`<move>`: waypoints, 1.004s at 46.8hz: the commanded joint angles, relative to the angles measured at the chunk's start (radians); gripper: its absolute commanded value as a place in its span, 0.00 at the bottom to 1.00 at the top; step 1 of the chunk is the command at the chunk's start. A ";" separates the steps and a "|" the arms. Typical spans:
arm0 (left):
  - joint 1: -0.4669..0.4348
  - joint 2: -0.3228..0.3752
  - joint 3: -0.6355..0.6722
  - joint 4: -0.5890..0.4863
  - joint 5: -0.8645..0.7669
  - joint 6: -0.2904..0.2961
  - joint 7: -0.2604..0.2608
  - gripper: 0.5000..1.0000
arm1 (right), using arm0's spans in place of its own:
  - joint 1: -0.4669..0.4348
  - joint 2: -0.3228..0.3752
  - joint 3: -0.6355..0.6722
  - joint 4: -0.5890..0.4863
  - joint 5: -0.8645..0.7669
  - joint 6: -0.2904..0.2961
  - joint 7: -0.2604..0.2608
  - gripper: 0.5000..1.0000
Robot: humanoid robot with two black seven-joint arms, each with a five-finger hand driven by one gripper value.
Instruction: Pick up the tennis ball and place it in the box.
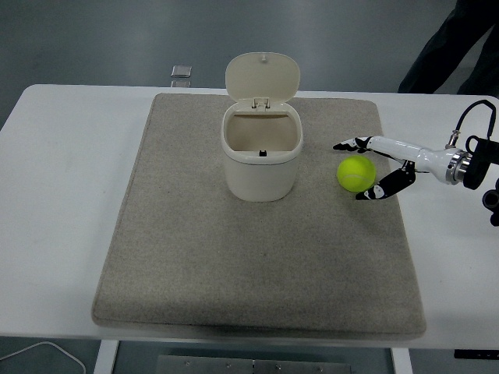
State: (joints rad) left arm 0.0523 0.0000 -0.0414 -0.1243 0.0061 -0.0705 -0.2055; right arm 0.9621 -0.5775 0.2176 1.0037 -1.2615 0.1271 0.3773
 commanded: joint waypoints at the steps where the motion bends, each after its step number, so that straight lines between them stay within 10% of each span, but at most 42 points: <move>1: 0.000 0.000 0.000 0.000 0.000 0.000 0.000 0.98 | 0.001 0.010 0.000 -0.013 -0.009 0.000 0.000 0.68; 35: 0.000 0.000 0.000 0.000 0.000 0.000 0.000 0.98 | 0.004 0.007 0.002 -0.019 -0.052 0.005 0.000 0.09; 47: 0.000 0.000 0.000 0.000 0.000 0.000 0.000 0.98 | 0.003 0.010 0.002 -0.019 -0.050 0.009 0.000 0.10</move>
State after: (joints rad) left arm 0.0519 0.0000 -0.0414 -0.1243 0.0061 -0.0705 -0.2056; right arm 0.9664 -0.5683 0.2197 0.9850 -1.3124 0.1349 0.3773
